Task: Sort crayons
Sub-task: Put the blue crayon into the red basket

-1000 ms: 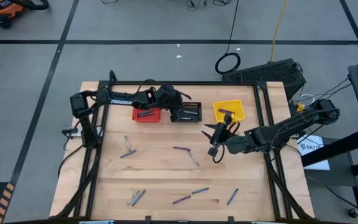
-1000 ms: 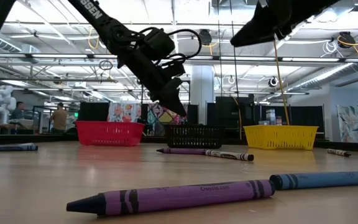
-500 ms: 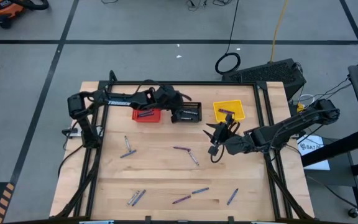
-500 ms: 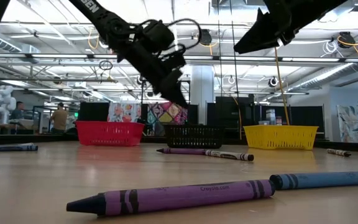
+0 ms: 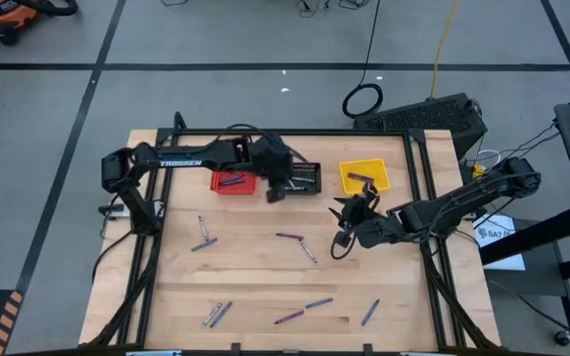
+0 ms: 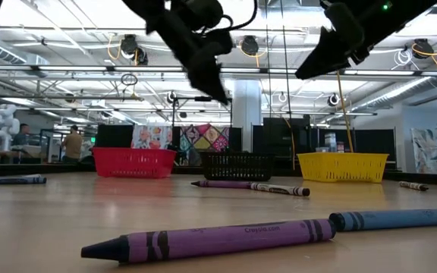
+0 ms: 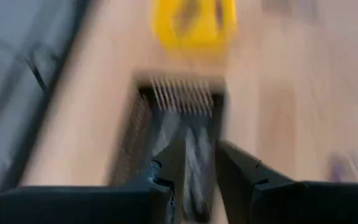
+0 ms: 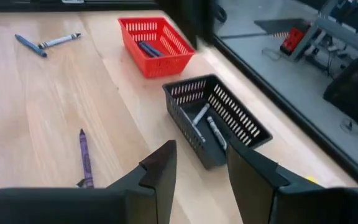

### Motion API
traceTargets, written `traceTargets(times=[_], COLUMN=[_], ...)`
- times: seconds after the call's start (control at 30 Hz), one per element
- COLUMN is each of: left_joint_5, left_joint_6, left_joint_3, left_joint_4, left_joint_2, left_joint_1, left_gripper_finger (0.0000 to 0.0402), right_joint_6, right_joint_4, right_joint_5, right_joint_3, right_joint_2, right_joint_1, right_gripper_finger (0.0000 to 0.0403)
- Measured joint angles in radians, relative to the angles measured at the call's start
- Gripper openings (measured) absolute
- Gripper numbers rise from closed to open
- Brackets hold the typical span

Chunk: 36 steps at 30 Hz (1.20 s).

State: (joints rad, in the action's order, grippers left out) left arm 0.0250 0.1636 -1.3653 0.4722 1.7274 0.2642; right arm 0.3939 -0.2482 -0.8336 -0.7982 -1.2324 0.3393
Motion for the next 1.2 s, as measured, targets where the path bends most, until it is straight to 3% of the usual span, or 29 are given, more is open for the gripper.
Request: traceTargets(times=[0.13,0.3,0.57,0.8,1.2], left_joint_5=[0.000,-0.002,-0.040,-0.141,-0.224], left_joint_6=[-0.042,-0.180,-0.398,-0.633,-1.141], left_joint_3=[-0.026,-0.012,-0.014,-0.015,-0.015], left_joint_4=[0.322,0.596,0.647,0.654,0.647], left_joint_2=[-0.046,-0.102,-0.146,-0.146,-0.118], left_joint_1=[-0.046,-0.143,-0.324,-0.474,-0.726], left_gripper_finger=[0.0082,0.0082,0.0082,0.0082,0.0082], right_joint_6=[0.016,-0.008,-0.013,0.017,0.017], right_joint_4=[-0.018,-0.008,-0.010,-0.012,-0.011], right_joint_5=[0.064,0.187,0.183,0.184,0.184], right_joint_3=[0.000,0.000,0.000,0.000,0.000], right_joint_2=[0.000,0.000,0.000,0.000,0.000], right_joint_1=[0.000,-0.005,-0.005,-0.005,-0.005], right_gripper_finger=[0.0128,0.0128,0.0128,0.0128,0.0128])
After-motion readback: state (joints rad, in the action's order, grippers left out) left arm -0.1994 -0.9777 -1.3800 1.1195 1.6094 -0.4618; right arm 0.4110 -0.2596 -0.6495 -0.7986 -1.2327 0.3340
